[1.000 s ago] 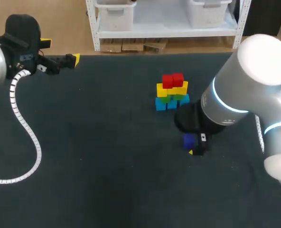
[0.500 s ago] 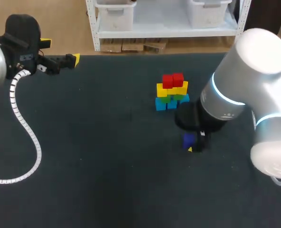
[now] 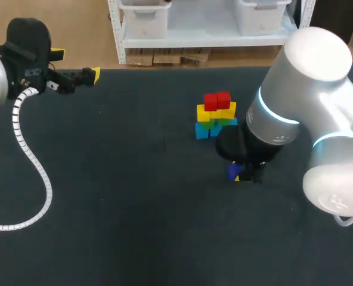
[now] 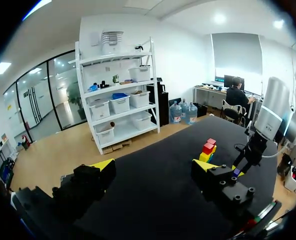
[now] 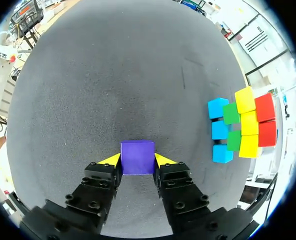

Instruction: Place the blue cubes, place green cubes on the blue cubes, place the yellow cubes on the green cubes, then place the red cubes on the yellow cubes, and place purple cube on the red cubes.

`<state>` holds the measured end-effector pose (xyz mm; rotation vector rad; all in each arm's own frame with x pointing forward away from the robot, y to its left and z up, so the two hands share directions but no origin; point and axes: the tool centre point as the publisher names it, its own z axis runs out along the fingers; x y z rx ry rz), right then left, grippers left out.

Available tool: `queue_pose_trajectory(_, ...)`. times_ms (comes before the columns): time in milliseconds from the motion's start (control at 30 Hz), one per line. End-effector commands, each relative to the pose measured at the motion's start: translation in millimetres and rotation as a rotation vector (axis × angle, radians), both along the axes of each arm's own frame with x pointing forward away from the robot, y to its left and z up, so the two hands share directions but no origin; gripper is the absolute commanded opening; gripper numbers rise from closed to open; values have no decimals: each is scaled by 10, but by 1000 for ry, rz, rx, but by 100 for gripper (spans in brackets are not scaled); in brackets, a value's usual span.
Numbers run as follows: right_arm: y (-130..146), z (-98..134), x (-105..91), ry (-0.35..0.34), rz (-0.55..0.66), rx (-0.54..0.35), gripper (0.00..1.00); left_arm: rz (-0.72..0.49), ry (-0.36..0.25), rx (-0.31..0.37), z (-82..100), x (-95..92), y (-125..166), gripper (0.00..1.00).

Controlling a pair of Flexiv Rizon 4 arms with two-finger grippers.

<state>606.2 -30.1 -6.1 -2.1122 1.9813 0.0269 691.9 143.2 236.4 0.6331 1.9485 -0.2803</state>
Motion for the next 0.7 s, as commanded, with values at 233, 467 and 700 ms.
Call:
queue_pose_trajectory(233,-76,399,13,39,-17,98,0,-36,5,-16,-7,13,43,100)
queue_pose_trajectory(467,-71,692,67,11,-43,149,0,-36,5,-16,-7,13,43,100)
queue_pose_trajectory(700,-85,992,98,-23,-35,154,0,-36,5,-16,-7,13,43,100)
